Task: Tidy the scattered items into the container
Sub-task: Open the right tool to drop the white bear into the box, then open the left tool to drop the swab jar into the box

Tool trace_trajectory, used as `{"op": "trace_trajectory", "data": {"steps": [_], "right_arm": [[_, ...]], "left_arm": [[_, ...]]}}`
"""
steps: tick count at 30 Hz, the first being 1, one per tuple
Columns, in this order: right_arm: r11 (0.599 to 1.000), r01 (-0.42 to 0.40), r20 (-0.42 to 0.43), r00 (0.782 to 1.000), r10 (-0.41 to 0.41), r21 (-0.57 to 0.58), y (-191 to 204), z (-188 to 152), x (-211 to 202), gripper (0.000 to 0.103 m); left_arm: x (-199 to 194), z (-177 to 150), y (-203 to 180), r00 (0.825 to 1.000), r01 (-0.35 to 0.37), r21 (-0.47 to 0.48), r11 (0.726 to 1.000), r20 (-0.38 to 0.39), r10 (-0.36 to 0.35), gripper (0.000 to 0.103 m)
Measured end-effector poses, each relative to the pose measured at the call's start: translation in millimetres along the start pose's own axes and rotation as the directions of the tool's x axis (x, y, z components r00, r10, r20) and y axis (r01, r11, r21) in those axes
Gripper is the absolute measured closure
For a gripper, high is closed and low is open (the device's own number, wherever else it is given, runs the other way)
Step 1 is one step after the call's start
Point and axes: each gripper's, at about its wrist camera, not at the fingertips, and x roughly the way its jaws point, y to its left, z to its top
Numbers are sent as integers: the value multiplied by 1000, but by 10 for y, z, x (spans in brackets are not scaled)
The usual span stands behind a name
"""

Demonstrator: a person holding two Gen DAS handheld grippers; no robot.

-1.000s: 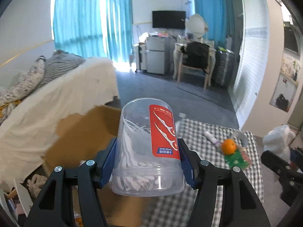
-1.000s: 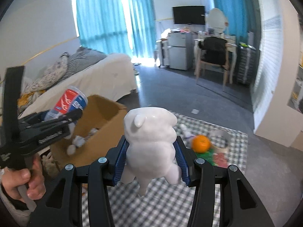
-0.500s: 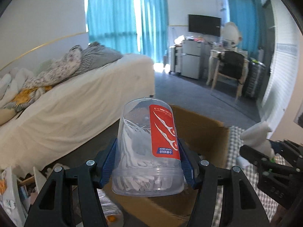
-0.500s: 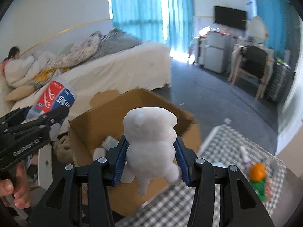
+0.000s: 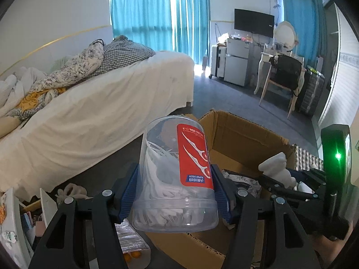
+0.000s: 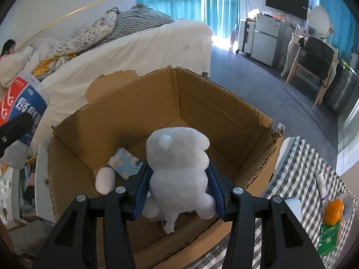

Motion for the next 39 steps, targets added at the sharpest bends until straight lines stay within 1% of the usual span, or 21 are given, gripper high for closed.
{"op": "trace_trajectory", "data": {"steps": [2, 3, 4, 7, 9, 12, 15, 17, 20, 25, 26, 27, 28, 29, 31, 33, 35, 39], "right_arm": [[1000, 5, 18, 1000, -5, 6, -32, -6, -49, 34], [1000, 8, 36, 999, -8, 9, -39, -1, -89, 30], [1000, 16, 52, 998, -17, 11, -41, 12, -134, 23], [999, 38, 86, 996, -39, 12, -64, 34, -257, 22], [998, 56, 104, 993, -57, 17, -96, 14, -355, 22], [996, 87, 117, 989, -88, 16, -163, -48, -508, 19], [993, 113, 126, 985, -115, 20, -247, -114, -653, 19], [991, 125, 129, 983, -129, 37, -336, -184, -758, 19], [989, 128, 127, 982, -137, 77, -498, -300, -879, 19], [978, 154, 132, 976, -173, 141, -787, -491, -1077, 19], [975, 160, 134, 974, -181, 156, -853, -527, -1126, 19], [972, 165, 135, 973, -189, 170, -922, -561, -1176, 18], [968, 173, 136, 970, -199, 184, -990, -595, -1228, 18], [962, 186, 138, 967, -216, 200, -1075, -637, -1292, 15], [950, 215, 145, 957, -251, 227, -1232, -717, -1415, 12], [933, 248, 142, 946, -291, 260, -1409, -806, -1531, 9], [917, 269, 132, 939, -318, 295, -1597, -920, -1629, 8], [888, 299, 100, 930, -352, 349, -1913, -1147, -1794, 8]], "left_arm": [[16, -14, -11, 1000, 4, 4, 1000, -3, -4, 40], [31, -17, -31, 1000, 6, 6, 1000, -5, -6, 40], [44, -23, -22, 1000, 9, 6, 1000, -7, -9, 40], [89, -34, -68, 1000, 17, 12, 1000, -16, -17, 40], [159, -49, -107, 999, 33, 15, 999, -37, -33, 40], [295, -54, -175, 997, 34, 23, 999, -67, -32, 40], [368, -67, -266, 997, 32, 29, 999, -68, -30, 40], [409, -61, -332, 998, 21, 42, 999, -62, -19, 39], [492, -48, -404, 997, 10, 59, 998, -73, -6, 39], [510, -54, -493, 997, 14, 52, 999, -81, -10, 38], [486, -52, -531, 997, 22, 57, 998, -80, -17, 32], [451, -54, -571, 997, 29, 61, 998, -75, -25, 23], [412, -45, -605, 997, 34, 66, 997, -66, -29, 20], [345, -43, -676, 998, 39, 78, 996, -50, -35, 17], [224, -34, -834, 998, 54, 107, 993, -25, -52, 13], [96, -28, -1012, 997, 71, 135, 988, -6, -71, 0], [-25, -37, -1210, 995, 93, 164, 982, 12, -97, 0], [-179, -95, -1700, 988, 146, 241, 960, 8, -152, 0]]}}
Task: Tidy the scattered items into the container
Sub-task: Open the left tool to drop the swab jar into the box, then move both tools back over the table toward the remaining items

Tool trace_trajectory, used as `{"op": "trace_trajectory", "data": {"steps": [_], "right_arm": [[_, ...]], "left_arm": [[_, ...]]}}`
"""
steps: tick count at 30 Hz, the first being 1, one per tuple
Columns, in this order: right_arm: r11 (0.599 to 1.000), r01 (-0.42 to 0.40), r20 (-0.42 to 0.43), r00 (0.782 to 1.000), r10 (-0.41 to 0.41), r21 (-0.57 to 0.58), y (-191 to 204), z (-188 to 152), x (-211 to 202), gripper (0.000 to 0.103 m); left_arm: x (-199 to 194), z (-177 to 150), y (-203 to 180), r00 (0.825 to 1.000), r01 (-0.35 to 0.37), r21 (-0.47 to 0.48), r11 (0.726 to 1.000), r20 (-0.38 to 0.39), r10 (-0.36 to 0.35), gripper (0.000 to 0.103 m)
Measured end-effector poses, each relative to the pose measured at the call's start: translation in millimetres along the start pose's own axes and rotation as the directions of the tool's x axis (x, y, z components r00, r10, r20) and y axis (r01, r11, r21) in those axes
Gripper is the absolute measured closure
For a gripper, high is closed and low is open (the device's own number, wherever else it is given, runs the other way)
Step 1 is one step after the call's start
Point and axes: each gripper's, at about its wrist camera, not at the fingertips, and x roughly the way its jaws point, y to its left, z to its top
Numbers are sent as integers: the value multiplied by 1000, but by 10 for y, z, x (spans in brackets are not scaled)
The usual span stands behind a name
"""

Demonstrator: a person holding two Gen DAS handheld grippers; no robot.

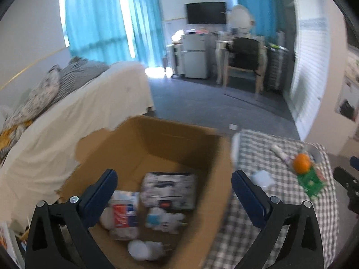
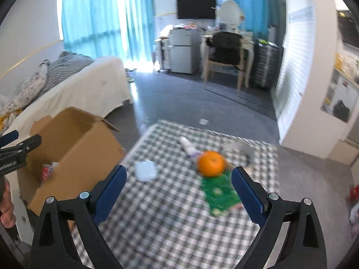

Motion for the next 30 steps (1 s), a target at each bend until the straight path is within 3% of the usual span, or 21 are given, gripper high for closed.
{"op": "trace_trajectory", "data": {"steps": [3, 9, 12, 21, 30], "right_arm": [[999, 39, -19, 999, -39, 23, -255, -98, -38, 7], [993, 102, -33, 994, -100, 52, -633, -244, -119, 3], [992, 106, -24, 994, -104, 71, -774, -258, -137, 3], [989, 124, -34, 992, -122, 74, -919, -324, 64, 3], [990, 132, -80, 989, -128, 51, -950, -380, 448, 3]], "left_arm": [[-4, 7, -343, 999, 35, 40, 999, 7, -35, 0], [192, -23, -935, 990, 140, 76, 987, -39, -138, 0], [378, -71, -1160, 985, 162, 87, 983, -76, -156, 0], [824, -295, -1563, 983, 151, 80, 985, -115, -141, 0], [1348, -377, -1663, 976, 147, 56, 988, -169, -135, 0]]}}
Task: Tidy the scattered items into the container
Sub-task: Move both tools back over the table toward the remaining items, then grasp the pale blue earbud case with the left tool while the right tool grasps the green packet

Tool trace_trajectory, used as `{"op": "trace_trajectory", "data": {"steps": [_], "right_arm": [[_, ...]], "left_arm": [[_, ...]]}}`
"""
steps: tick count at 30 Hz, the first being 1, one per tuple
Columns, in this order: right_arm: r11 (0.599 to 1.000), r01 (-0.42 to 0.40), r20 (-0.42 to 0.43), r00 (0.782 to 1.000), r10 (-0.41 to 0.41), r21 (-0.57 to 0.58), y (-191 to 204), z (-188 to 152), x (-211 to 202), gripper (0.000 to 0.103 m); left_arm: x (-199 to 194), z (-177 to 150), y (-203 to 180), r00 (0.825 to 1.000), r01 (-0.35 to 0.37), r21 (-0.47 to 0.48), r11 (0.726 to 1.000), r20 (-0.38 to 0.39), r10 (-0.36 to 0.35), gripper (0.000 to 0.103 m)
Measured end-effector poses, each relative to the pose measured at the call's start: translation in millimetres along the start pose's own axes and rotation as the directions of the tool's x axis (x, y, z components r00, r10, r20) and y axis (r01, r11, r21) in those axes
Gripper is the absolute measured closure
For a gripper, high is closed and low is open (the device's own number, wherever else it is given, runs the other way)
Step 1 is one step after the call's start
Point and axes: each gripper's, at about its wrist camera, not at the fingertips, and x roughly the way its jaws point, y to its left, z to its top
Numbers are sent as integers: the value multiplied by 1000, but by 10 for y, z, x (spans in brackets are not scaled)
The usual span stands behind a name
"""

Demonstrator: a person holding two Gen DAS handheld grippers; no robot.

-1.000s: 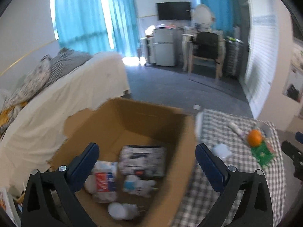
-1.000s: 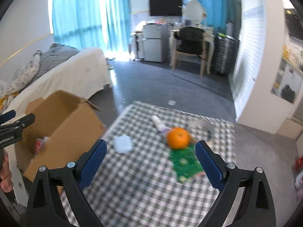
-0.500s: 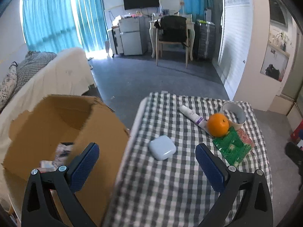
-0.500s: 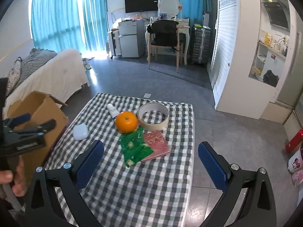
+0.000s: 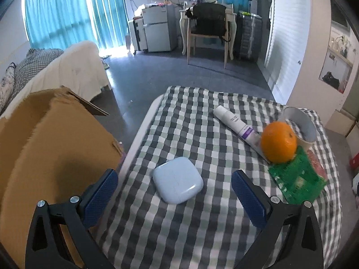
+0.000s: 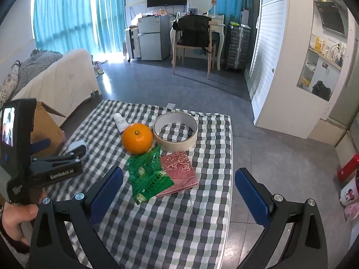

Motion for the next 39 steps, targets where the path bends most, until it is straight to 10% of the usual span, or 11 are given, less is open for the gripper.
{"op": "trace_trajectory", "data": {"steps": [14, 20, 33, 39], "right_arm": [[996, -60, -90, 995, 53, -69, 306, -26, 659, 3], [995, -72, -133, 989, 62, -74, 398, -68, 866, 3], [994, -31, -135, 991, 17, -106, 494, -122, 929, 4], [994, 21, -120, 992, -34, -109, 521, -38, 897, 45]], "left_arm": [[385, -24, -23, 996, 38, 1, 999, -80, -38, 16], [335, -50, -46, 998, 40, 16, 999, -53, -39, 46], [314, -13, 43, 995, 75, -27, 997, -61, -77, 47], [168, 17, 158, 996, 73, -42, 996, -47, -75, 47]]}}
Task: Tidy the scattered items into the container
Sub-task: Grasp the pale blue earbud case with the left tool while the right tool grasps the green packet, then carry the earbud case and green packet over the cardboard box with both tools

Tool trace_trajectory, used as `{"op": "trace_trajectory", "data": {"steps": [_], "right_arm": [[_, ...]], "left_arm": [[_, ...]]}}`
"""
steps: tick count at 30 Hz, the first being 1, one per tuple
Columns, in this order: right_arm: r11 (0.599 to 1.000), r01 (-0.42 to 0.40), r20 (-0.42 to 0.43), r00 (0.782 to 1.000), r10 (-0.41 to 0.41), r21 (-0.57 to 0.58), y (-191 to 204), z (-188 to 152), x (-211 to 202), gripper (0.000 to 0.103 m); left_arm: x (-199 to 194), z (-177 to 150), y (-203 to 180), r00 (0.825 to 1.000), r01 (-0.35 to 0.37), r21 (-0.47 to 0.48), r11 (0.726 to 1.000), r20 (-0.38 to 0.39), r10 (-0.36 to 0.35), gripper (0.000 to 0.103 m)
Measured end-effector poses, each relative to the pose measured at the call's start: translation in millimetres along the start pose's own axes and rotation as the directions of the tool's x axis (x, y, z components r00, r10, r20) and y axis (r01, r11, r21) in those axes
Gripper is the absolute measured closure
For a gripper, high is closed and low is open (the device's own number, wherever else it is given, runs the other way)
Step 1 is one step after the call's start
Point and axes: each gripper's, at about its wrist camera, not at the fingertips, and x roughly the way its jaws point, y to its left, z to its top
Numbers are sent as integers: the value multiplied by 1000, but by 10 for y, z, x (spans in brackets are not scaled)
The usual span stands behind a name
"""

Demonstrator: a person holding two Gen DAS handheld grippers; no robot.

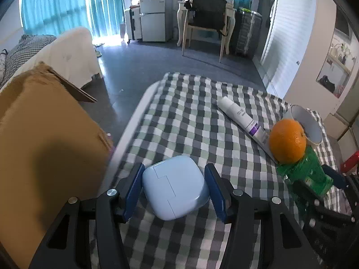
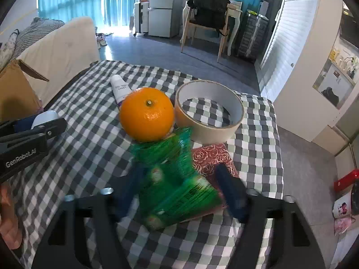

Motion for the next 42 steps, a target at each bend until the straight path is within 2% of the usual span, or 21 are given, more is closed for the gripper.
{"op": "trace_trajectory", "data": {"steps": [2, 5, 8, 19, 27, 34, 42], "right_arm": [[1000, -8, -1, 1000, 8, 6, 6, 13, -26, 63], [999, -35, -8, 999, 35, 28, -10, 29, -66, 75], [999, -43, 3, 999, 43, 33, -12, 47, -131, 80], [999, -46, 69, 997, 45, 14, 159, 78, -674, 84], [999, -52, 140, 989, 53, -10, 309, 139, -1223, 84], [996, -73, 197, 977, 80, -43, 528, 180, -1677, 84], [987, -127, 249, 957, 147, -97, 1032, 282, -2025, 84]], "left_arm": [[-59, 4, 17, 1000, -1, -4, 1000, 9, 1, 47], [-156, 27, 60, 1000, -3, -10, 1000, 25, 3, 47], [-252, 37, 81, 999, -1, -13, 1000, 38, 1, 47], [-728, 89, 154, 996, 10, -29, 1000, 91, -8, 47], [-1332, 37, 308, 987, 6, -47, 999, 159, 1, 47], [-1823, -68, 668, 976, -30, -105, 994, 211, 52, 47], [-2248, -165, 1218, 961, -78, -171, 982, 248, 119, 47]]}}
